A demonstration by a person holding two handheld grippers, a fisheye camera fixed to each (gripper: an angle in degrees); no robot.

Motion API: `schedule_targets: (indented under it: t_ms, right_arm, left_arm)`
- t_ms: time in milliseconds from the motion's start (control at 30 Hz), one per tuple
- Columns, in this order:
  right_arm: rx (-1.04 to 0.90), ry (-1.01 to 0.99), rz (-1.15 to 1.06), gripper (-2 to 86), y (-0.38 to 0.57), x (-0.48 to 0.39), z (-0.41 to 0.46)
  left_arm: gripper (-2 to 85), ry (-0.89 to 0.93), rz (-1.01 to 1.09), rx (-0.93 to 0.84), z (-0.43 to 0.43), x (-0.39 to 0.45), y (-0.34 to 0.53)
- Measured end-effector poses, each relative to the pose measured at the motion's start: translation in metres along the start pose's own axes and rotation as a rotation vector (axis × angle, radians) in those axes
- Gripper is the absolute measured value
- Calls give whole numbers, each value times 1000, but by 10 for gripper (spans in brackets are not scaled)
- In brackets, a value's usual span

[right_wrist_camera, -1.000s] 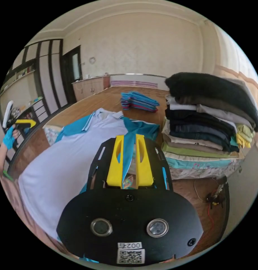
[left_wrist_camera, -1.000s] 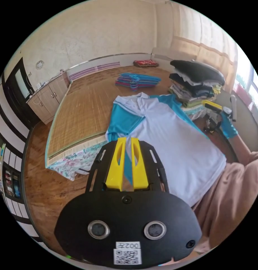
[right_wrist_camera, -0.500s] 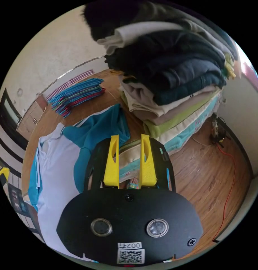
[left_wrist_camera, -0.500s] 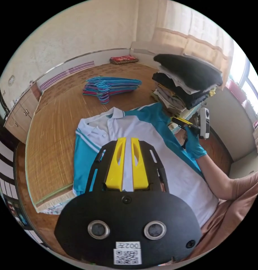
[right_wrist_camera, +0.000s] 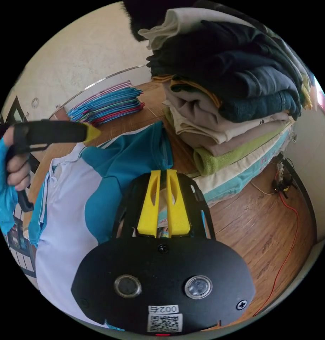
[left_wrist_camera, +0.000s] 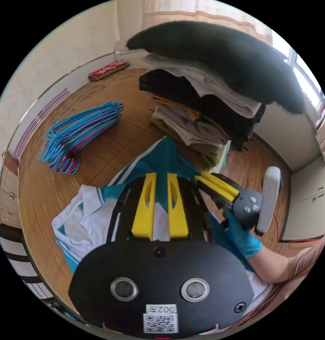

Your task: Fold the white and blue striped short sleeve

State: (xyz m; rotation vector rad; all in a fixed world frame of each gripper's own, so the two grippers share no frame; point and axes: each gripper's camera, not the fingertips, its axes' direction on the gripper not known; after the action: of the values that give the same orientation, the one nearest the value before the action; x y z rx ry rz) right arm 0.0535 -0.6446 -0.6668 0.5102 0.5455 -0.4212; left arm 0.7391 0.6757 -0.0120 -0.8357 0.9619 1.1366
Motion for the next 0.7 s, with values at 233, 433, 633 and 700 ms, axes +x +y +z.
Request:
schedule_targets:
  t_ms: [233, 433, 633, 700]
  right_arm:
    - [64, -65, -40, 4, -2, -1, -9]
    - [137, -86, -242, -1, 2, -21, -18]
    - [180, -175, -362, -4, 6, -40, -30]
    - [173, -169, -376, -5, 8, -46, -29]
  left_arm:
    - [81, 40, -18, -46, 74, 4, -76]
    - [93, 22, -99, -39, 118, 4, -113]
    - [69, -85, -134, -59, 149, 2, -135]
    - [45, -104, -151, -66, 156, -1, -137]
